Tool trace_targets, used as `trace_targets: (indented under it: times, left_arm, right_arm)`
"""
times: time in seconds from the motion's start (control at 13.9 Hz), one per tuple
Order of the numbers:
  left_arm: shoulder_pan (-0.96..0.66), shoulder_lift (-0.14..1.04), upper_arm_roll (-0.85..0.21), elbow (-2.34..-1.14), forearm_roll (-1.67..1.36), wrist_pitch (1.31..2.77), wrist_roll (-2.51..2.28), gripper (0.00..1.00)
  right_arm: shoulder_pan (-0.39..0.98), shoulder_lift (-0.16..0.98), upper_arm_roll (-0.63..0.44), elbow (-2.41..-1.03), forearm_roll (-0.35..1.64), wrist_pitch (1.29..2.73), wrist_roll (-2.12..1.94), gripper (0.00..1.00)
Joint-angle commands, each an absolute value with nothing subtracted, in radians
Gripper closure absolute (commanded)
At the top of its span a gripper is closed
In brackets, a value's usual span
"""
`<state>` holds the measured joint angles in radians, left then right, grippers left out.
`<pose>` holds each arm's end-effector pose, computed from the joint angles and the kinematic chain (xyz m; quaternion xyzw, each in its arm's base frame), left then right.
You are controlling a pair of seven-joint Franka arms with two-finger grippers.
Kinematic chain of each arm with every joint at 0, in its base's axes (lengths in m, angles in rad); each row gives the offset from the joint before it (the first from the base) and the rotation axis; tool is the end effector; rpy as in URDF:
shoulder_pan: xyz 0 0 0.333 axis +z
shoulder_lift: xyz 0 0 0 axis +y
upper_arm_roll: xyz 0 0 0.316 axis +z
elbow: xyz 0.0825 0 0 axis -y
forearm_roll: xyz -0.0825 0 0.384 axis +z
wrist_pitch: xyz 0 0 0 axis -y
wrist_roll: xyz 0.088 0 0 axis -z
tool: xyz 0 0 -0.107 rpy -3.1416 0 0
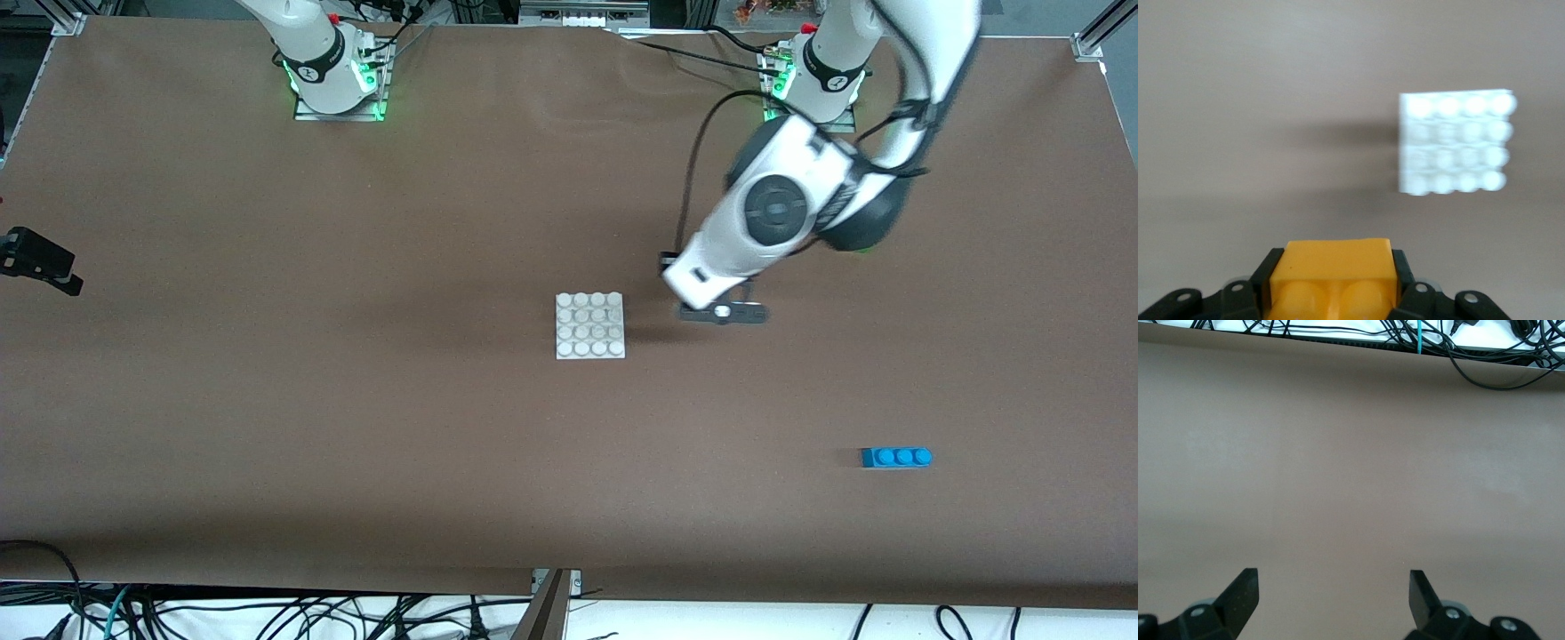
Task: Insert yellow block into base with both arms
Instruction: 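Carry the yellow block with the left gripper over the base plate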
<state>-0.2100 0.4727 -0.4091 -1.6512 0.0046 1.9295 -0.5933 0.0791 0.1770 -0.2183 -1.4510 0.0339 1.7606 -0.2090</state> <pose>0.5482 -0.3548 0.3452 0.9929 -0.0009 -0.1154 0.0297 0.6212 -0.0717 0.5978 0.9970 0.0357 0.0669 0.0139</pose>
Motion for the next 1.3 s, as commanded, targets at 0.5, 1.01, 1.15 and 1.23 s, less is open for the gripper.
trace_targets:
  times: [0.5, 1.01, 1.15, 1.23]
  left_arm:
    - [-0.403, 0.778, -0.393, -1.367, 0.150, 1.992, -0.692, 0.74]
    - [-0.547, 0.836, -0.241, -1.365, 0.153, 2.080, -0.739, 0.73]
    - [-0.551, 0.850, -0.238, -1.365, 0.153, 2.118, -0.742, 0.73]
    - [-0.551, 0.853, -0.236, -1.365, 0.153, 2.120, -0.742, 0.73]
  right_arm:
    - [0.067, 0.173, -0.207, -1.454, 0.025, 1.761, -0.225, 0.00]
    - [0.067, 0.173, -0.207, -1.454, 0.028, 1.761, -0.225, 0.00]
    - [0.067, 0.173, -0.207, -1.454, 0.028, 1.761, -0.225, 0.00]
    - [0.067, 0.173, -0.207, -1.454, 0.028, 1.761, -0.225, 0.00]
